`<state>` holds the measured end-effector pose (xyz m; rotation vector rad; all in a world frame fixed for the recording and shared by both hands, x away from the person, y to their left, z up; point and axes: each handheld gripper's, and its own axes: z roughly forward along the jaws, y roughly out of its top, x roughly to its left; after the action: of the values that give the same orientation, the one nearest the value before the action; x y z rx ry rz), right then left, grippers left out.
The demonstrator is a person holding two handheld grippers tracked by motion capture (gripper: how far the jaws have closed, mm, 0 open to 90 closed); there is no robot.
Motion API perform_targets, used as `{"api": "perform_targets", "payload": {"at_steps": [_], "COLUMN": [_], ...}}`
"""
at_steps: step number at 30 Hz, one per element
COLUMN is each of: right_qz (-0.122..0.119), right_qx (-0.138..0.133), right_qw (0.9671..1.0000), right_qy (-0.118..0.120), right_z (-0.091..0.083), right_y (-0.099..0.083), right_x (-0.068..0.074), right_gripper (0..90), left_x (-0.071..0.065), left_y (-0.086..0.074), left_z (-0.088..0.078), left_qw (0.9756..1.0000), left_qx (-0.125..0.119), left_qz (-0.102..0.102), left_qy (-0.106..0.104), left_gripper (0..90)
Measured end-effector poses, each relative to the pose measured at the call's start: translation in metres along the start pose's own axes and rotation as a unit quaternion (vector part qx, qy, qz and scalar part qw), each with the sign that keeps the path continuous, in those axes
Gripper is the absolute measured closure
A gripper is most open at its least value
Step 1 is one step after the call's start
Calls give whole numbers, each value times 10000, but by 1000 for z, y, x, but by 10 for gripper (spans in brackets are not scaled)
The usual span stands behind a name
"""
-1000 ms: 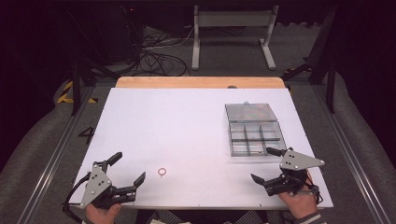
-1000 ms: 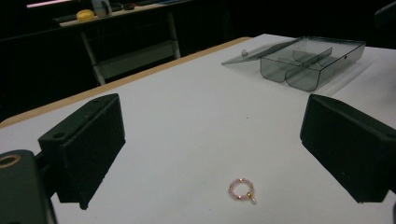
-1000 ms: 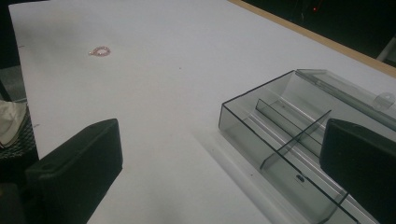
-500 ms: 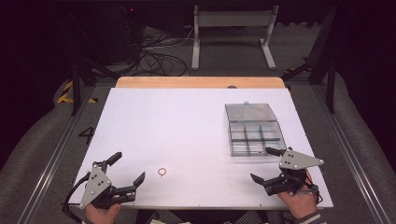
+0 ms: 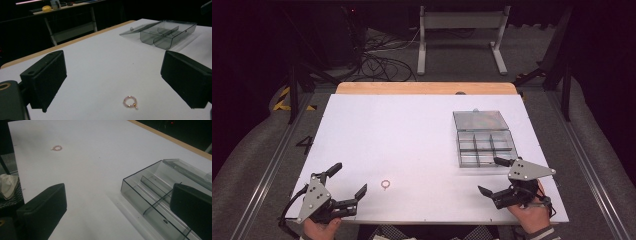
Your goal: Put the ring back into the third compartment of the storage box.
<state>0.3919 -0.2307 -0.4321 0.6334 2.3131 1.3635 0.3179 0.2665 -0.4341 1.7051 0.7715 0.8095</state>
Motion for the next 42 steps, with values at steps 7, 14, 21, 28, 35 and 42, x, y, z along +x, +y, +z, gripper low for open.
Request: {"api": "perform_targets", "payload": {"at_steps": [7,14,21,28,35,42], "right_qz": [-63,-50,-150,-234,-287,-258], "right_qx": [11,40,107,131,159,193], "right_qw": [9998,9994,9984,9971,9957,9945], "right_qy": [188,344,536,719,864,998], "right_z": [10,23,38,53,69,77], "right_y": [15,27,40,53,63,68], "right_x": [6,10,17,26,35,39], "right_gripper": [14,14,15,16,19,19], "left_x": [0,0,0,1,1,2], "left_y": [0,0,0,0,0,0], "left_z": [0,0,-1,-1,-1,-1], "left_qw": [10000,10000,10000,10000,10000,10000], "left_qx": [2,5,2,-2,10,-4], "left_qz": [-3,4,-4,-7,-7,-18], "left_qy": [-1,-17,-26,-31,-48,-39], "left_gripper": [70,71,73,74,74,74]}}
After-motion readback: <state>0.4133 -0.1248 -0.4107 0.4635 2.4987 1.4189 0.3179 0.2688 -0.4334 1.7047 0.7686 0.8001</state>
